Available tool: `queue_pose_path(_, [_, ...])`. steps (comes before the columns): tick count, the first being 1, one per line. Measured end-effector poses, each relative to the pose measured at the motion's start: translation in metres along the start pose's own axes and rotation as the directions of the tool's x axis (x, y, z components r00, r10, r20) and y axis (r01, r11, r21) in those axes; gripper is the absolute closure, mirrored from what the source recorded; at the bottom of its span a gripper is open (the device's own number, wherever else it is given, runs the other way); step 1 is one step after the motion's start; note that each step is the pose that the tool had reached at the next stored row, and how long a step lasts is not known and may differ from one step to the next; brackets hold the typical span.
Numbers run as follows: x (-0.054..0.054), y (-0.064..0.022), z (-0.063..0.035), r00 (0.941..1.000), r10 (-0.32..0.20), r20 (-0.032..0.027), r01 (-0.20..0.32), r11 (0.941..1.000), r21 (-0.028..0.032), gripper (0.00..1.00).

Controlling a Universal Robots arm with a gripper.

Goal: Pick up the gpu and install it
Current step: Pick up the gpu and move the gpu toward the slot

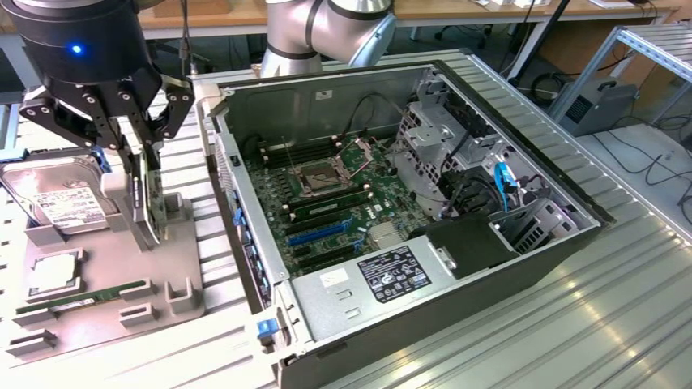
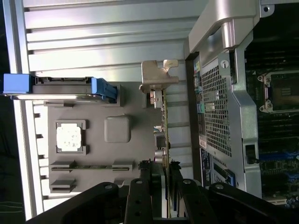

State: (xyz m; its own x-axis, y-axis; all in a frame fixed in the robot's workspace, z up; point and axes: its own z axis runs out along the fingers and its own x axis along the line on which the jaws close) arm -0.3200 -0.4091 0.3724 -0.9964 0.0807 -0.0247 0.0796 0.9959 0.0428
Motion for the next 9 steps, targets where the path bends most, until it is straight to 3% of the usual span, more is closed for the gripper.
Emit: queue_pose_path(9, [-0.0001,0.0002,-0.0053,1.0000,0.000,0.0000,0.000,1.0000,0.0000,0.73])
